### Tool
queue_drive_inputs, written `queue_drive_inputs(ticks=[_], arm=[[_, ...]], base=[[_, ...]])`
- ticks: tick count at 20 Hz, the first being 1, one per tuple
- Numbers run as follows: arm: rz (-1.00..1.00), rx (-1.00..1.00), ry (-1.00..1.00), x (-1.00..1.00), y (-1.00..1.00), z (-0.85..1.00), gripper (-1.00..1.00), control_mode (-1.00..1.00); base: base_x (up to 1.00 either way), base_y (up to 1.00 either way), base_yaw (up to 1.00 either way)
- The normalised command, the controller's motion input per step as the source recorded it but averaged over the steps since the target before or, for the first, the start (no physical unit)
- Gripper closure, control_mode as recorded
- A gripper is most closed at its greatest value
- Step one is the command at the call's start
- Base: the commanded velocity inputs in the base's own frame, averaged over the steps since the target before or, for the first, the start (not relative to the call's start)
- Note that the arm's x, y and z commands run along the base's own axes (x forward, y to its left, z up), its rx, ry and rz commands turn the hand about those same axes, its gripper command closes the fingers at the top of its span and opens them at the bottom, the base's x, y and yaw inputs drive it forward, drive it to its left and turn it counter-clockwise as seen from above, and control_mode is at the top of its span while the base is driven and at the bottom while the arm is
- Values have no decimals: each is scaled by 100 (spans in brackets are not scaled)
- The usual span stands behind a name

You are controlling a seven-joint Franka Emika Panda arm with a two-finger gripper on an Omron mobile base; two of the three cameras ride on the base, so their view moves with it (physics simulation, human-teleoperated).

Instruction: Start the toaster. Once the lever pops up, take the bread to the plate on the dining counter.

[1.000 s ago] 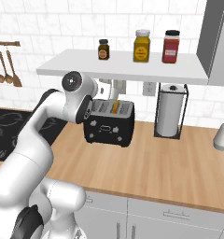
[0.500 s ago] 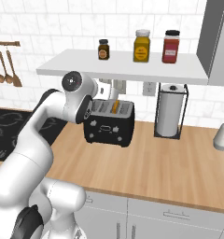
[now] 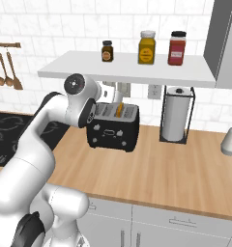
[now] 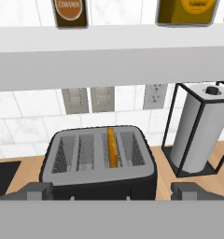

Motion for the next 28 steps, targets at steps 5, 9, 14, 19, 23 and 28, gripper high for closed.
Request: queue_drive_inputs(ticks=[5, 9, 14, 19, 23, 28], arm=[[0, 0, 0, 0, 0, 0, -100, -100], [0, 0, 0, 0, 0, 0, -100, -100], [0, 0, 0, 0, 0, 0, -100, -100], [0, 0, 0, 0, 0, 0, -100, -100], [0, 0, 0, 0, 0, 0, -100, -100], [-1, 0, -4, -31, 0, -3, -100, -100]], base=[[0, 0, 0], [0, 0, 0], [0, 0, 0], [0, 0, 0], [0, 0, 0], [0, 0, 0]])
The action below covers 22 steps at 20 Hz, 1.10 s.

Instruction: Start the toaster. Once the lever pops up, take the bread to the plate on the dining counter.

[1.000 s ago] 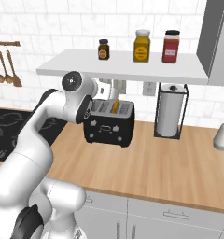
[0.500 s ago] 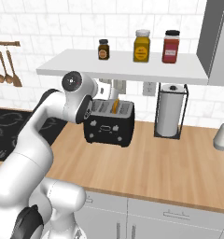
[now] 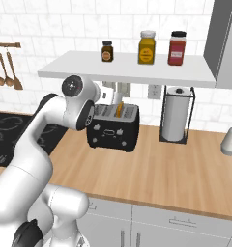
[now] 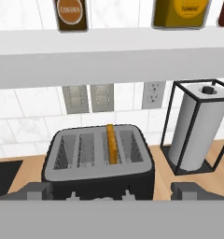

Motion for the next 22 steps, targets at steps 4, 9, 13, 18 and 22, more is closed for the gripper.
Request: queue_drive_inputs(ticks=[4, 9, 13, 18, 22], arm=[[-1, 0, -6, -24, -1, -23, -100, -100], [0, 0, 0, -1, 0, -29, -100, -100], [0, 0, 0, 8, 0, -21, -100, -100], [0, 0, 0, 21, 0, -11, -100, -100], [0, 0, 10, 31, 0, -12, -100, -100]], base=[[0, 0, 0], [0, 0, 0], [0, 0, 0], [0, 0, 0], [0, 0, 0]])
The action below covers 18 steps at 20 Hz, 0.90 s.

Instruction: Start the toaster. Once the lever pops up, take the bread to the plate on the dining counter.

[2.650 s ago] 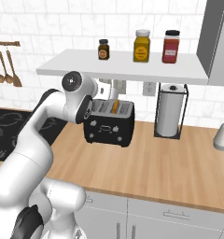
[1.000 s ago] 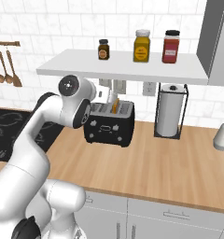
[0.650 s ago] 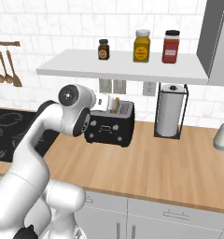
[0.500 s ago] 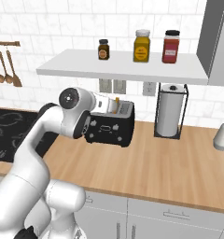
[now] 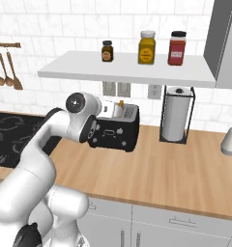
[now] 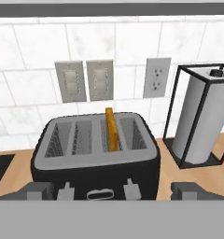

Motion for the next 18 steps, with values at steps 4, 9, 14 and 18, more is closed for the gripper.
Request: queue_drive_inputs(ticks=[4, 9, 14, 18], arm=[[0, 0, 14, 29, -8, -11, -100, -100], [0, 0, 3, 9, -13, -21, -100, -100], [0, 0, 0, 8, -8, -45, -100, -100], [0, 0, 0, 32, 0, -32, -100, -100]], base=[[0, 0, 0], [0, 0, 0], [0, 0, 0], [0, 0, 0]])
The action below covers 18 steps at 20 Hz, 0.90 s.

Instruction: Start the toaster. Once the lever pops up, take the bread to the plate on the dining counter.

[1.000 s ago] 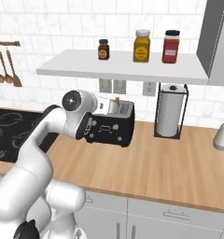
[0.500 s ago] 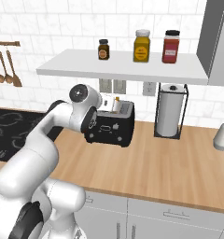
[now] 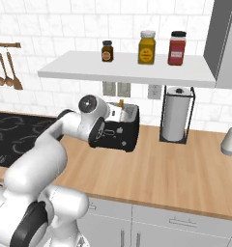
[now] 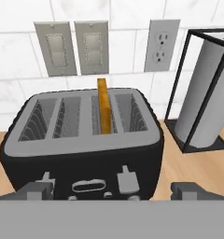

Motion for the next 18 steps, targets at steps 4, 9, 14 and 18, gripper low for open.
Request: queue_drive_inputs(ticks=[4, 9, 14, 18], arm=[[0, 0, 0, 45, 0, -9, -100, -100], [0, 0, 0, 44, 0, -6, -100, -100], [0, 0, 0, 37, 0, -19, -100, -100], [0, 0, 0, 23, -1, -24, -100, -100]], base=[[0, 0, 0], [0, 0, 0], [0, 0, 0], [0, 0, 0]])
